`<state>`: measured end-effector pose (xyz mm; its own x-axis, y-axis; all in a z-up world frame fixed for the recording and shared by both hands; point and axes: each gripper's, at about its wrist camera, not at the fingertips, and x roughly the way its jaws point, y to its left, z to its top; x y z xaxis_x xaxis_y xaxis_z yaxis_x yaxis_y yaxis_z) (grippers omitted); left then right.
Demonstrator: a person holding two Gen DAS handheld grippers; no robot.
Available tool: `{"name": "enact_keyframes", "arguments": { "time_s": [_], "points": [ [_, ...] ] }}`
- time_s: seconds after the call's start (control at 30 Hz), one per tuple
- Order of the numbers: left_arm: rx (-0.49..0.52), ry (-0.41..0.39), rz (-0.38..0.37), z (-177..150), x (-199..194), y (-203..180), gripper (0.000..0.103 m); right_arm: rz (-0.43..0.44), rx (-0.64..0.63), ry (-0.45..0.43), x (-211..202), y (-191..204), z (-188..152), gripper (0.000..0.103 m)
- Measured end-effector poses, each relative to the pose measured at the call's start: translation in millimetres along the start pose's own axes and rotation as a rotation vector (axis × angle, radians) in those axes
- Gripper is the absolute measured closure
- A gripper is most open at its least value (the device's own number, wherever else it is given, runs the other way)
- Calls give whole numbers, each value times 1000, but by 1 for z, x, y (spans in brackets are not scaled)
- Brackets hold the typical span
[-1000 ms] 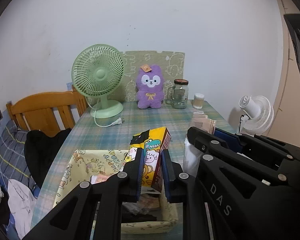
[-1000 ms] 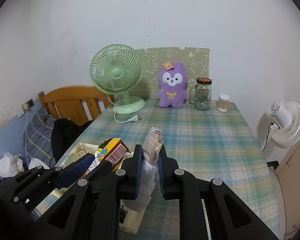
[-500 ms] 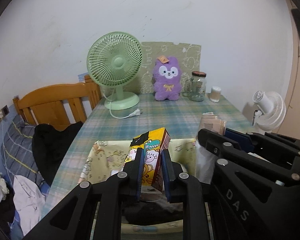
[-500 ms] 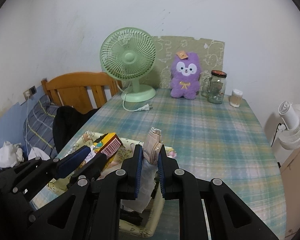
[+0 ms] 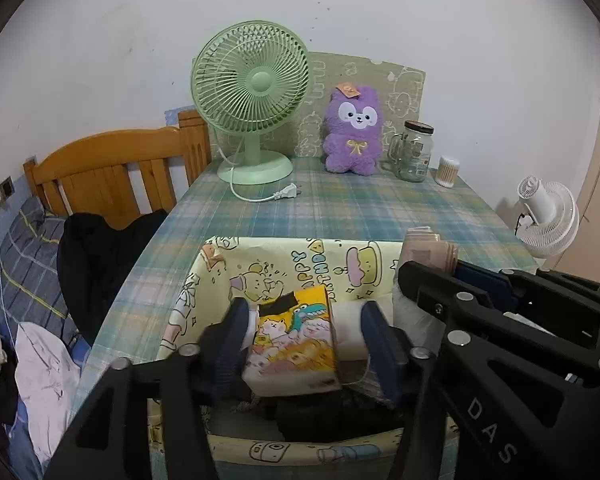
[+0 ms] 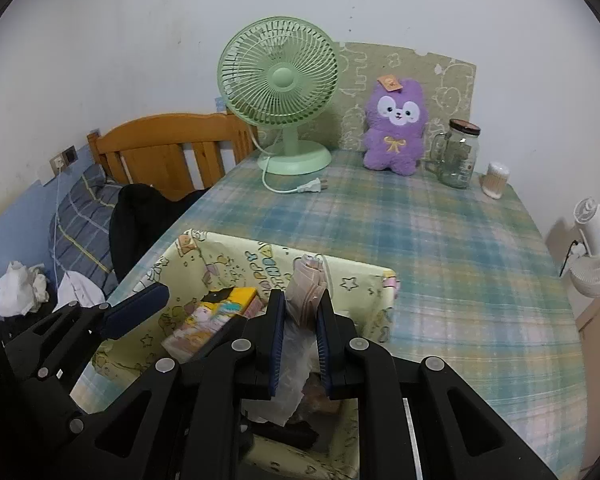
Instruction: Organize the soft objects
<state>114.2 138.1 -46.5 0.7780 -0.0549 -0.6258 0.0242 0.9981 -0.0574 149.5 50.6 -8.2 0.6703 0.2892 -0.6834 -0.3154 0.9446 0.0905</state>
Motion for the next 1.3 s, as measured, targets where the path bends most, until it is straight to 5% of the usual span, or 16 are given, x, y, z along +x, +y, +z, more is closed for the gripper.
{"name": "enact_keyframes", "arguments": {
  "time_s": [0.2,0.37,0.5,0.57,1.3],
  "points": [
    [-14,31,24,-6,4,7,23,22,-5,34,12,7,-5,85],
    [-13,67,50,-11,10,11,21,18,-17,77,21,10,-8,79],
    [-4,73,72,-12,9,7,21,-81,20,70,21,3,-10,23],
    [-1,68,73,-11,7,7,17,-68,40,44,16,-2,-11,14],
    [72,-98,15,6,-68,-65,4,-90,95,-171,-100,-48,-17,0]
  ]
}}
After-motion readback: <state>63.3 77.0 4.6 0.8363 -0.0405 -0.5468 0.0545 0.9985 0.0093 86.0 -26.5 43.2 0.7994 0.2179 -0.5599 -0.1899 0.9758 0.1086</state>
